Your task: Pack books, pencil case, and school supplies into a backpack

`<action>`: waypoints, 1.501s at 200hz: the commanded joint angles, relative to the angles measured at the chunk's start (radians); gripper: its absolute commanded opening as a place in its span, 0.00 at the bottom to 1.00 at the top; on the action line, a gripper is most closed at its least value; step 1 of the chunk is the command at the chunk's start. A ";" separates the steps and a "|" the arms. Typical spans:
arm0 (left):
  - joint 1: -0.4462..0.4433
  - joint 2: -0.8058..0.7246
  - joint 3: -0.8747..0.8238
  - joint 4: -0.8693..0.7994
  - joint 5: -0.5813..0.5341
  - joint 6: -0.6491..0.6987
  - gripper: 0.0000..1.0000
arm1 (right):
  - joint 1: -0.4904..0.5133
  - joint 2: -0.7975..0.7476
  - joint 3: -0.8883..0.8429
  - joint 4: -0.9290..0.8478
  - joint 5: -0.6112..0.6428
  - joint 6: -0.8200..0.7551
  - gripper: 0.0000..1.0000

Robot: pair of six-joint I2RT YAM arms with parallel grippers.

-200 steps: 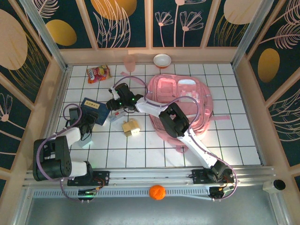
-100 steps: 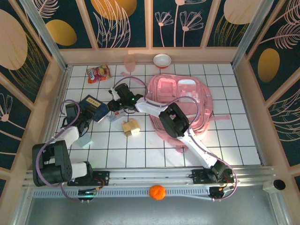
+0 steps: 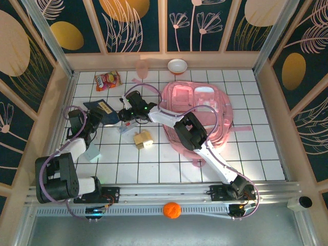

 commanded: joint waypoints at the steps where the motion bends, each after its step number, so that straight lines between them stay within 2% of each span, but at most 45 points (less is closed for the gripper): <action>1: -0.020 0.004 0.002 0.059 0.133 -0.030 0.59 | 0.054 0.043 0.009 -0.059 -0.124 0.019 0.14; 132: -0.020 0.167 -0.032 0.231 0.158 -0.051 0.57 | 0.042 0.021 -0.023 -0.026 -0.135 0.052 0.13; 173: -0.020 0.193 -0.006 0.067 0.088 0.016 0.57 | 0.030 -0.038 -0.107 -0.023 -0.068 0.092 0.11; 246: -0.020 0.204 -0.013 -0.024 0.085 0.067 0.57 | 0.025 -0.223 -0.373 0.030 0.033 0.162 0.10; 300: -0.020 0.179 0.094 -0.259 -0.112 0.220 0.66 | 0.023 -0.149 -0.310 -0.032 0.065 0.153 0.08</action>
